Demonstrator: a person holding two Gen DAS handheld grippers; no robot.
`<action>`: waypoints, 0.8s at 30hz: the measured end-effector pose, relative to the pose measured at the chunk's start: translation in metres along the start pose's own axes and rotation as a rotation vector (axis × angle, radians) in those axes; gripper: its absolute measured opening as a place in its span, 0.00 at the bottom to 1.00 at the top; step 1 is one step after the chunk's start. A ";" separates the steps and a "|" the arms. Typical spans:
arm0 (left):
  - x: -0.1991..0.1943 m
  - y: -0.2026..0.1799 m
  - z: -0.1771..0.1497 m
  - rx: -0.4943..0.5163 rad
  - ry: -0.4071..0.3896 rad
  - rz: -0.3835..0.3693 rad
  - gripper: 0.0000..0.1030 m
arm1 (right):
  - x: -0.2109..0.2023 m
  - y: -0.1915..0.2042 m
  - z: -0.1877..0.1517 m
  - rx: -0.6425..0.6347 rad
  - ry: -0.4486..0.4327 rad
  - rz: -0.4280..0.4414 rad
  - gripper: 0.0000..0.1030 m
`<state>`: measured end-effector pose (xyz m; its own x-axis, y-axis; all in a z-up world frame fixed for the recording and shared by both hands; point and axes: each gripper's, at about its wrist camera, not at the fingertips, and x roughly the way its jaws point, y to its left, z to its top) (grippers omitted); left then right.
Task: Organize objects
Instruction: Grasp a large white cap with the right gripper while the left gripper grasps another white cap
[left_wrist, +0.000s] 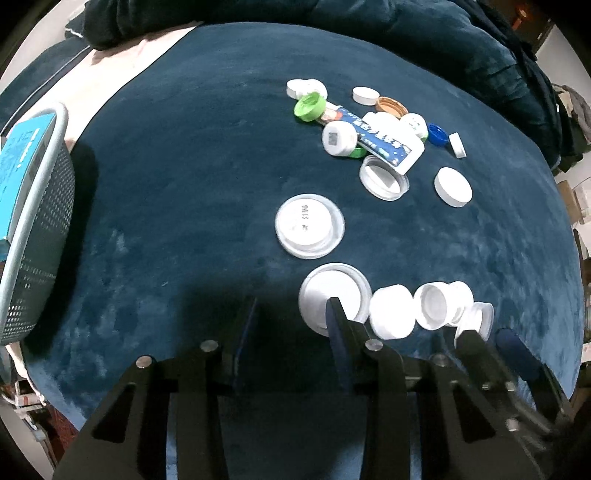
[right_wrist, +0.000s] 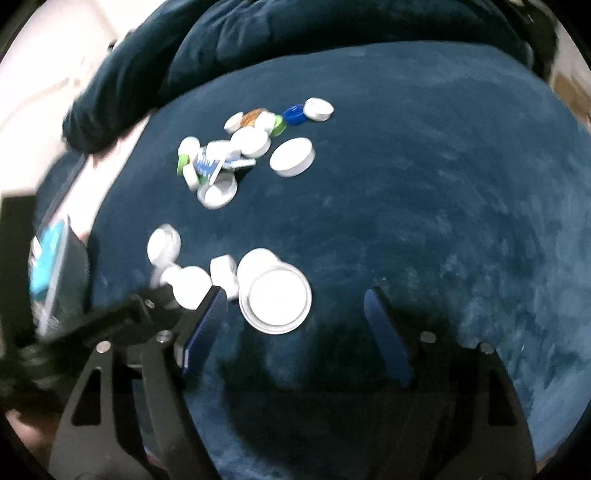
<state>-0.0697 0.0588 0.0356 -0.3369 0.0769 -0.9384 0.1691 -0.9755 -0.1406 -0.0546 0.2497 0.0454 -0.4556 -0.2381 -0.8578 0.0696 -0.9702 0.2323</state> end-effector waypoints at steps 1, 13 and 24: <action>-0.001 0.003 0.000 -0.005 -0.001 -0.004 0.43 | 0.003 0.003 -0.002 -0.022 0.002 -0.010 0.69; -0.015 -0.009 -0.018 0.113 -0.016 0.026 0.71 | -0.009 -0.002 -0.006 0.067 -0.028 0.051 0.40; 0.000 -0.006 -0.015 0.118 -0.041 -0.032 0.46 | 0.001 -0.011 -0.007 0.127 0.001 0.067 0.41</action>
<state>-0.0572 0.0674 0.0319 -0.3786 0.1025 -0.9199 0.0478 -0.9904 -0.1300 -0.0497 0.2599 0.0386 -0.4527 -0.3023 -0.8388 -0.0131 -0.9384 0.3453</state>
